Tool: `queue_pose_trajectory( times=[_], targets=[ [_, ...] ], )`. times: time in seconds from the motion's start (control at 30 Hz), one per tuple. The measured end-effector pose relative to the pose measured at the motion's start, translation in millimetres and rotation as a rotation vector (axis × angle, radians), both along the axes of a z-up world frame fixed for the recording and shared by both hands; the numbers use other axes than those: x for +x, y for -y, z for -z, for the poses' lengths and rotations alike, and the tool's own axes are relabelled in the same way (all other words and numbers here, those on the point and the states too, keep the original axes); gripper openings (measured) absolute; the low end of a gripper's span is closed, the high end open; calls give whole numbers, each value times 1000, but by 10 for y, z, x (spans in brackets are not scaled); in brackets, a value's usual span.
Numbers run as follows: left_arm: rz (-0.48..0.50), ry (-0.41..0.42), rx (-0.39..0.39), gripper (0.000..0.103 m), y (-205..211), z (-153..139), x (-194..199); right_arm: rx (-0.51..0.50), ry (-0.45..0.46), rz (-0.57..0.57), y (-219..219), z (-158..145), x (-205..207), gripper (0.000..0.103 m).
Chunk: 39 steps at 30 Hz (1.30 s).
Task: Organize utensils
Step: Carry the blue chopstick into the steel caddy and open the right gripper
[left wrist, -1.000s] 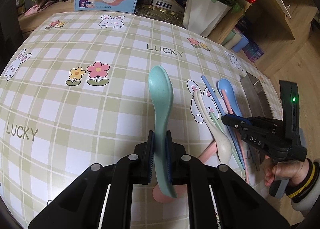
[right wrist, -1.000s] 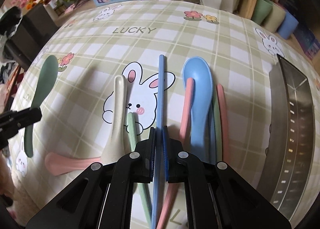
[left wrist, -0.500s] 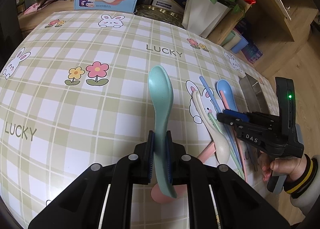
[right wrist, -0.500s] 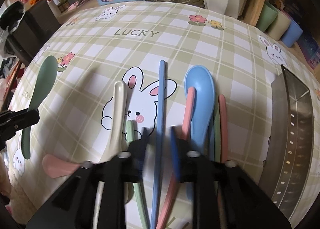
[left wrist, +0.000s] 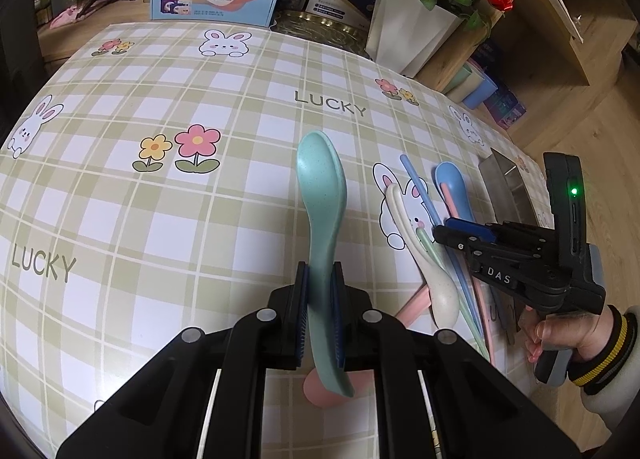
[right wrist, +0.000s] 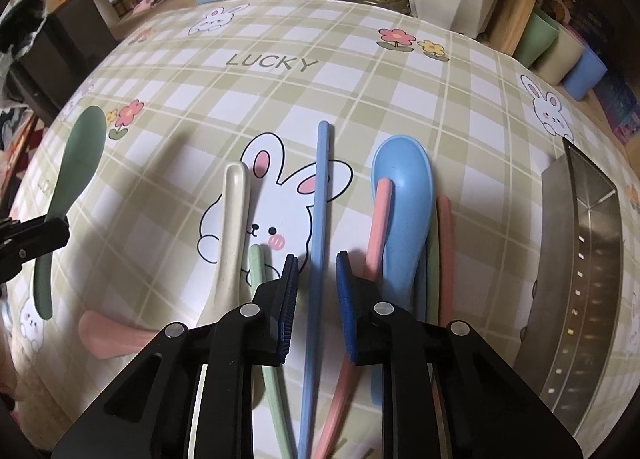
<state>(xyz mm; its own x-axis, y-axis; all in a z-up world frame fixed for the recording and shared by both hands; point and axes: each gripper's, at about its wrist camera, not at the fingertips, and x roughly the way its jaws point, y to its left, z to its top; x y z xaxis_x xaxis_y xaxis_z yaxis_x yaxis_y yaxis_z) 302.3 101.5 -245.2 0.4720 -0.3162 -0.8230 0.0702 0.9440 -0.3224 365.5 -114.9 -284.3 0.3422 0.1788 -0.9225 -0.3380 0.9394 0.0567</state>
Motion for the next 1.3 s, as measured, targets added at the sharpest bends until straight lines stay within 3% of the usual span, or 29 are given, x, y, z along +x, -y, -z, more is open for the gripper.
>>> queue_pose_trajectory(
  times=[0.03,0.1,0.33,0.63,0.87,1.0,1.1,1.3],
  targets=[
    [0,0,-1,11,0,1,-5,-6,-9,-3,-19,-2,-15,18],
    [0,0,-3,11,6,-1,-16,-6,-20,-17,-40,0,-45,6],
    [13,14,-15,11,57,-107,-74,68,-12,58,61,-52,-118,6],
    [15,48,10,11,171,-306,-117,181,66,105,364,-385,-265,6],
    [37,64,19,11,410,-437,-130,215,135,176,887,-629,-317,6],
    [63,73,22,11,626,-500,-111,201,165,276,1405,-705,-304,6],
    [78,73,24,11,763,-527,-91,179,153,361,1762,-638,-271,6],
    [99,67,33,11,983,-556,-60,126,105,415,1992,-387,-213,6]
  ],
)
